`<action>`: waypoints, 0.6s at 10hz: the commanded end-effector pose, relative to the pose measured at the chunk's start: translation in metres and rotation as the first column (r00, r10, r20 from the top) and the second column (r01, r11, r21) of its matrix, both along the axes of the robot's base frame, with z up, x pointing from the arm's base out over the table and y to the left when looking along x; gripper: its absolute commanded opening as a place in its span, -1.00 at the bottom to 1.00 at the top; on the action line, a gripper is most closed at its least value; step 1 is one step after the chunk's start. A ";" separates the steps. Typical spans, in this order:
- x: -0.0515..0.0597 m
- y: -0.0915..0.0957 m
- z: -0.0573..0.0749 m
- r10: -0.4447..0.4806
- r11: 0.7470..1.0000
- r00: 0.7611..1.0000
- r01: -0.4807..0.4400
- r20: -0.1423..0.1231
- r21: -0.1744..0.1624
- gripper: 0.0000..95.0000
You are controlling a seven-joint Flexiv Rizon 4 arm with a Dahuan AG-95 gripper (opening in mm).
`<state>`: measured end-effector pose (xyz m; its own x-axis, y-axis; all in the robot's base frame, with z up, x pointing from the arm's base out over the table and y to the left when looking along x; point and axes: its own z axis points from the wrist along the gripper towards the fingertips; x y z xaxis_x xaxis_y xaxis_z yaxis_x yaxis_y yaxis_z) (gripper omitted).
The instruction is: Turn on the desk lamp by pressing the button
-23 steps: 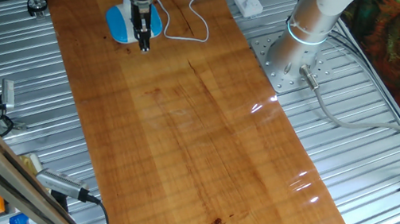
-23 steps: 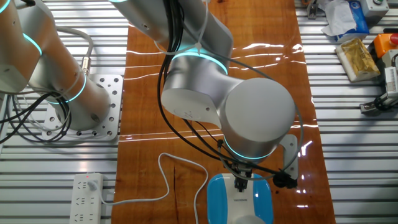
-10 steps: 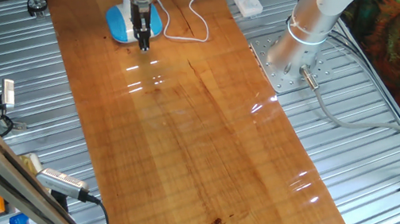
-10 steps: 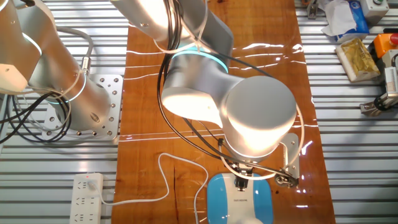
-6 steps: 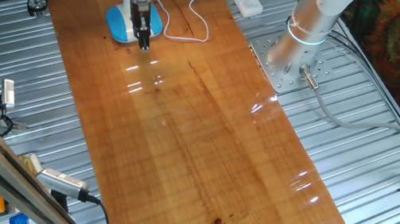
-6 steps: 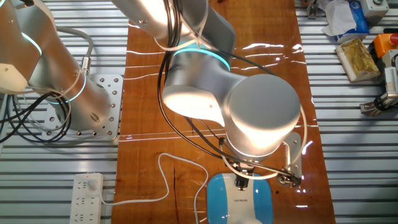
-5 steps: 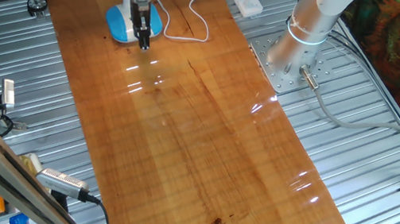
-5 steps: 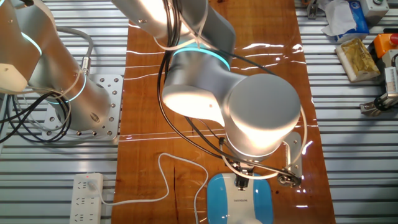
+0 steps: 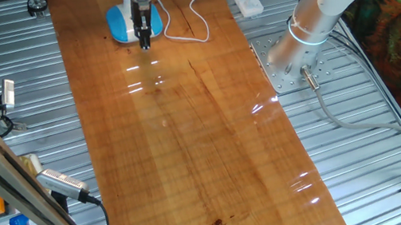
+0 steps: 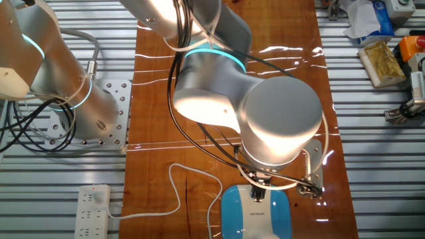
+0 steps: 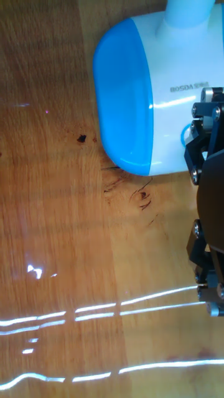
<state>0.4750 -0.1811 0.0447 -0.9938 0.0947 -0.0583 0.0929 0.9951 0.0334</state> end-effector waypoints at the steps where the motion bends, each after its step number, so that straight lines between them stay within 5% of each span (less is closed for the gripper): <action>1: 0.005 0.013 0.010 -0.020 1.000 1.000 0.020 -0.008 -0.001 1.00; 6: 0.025 0.060 0.041 -0.022 1.000 1.000 0.022 -0.005 -0.005 1.00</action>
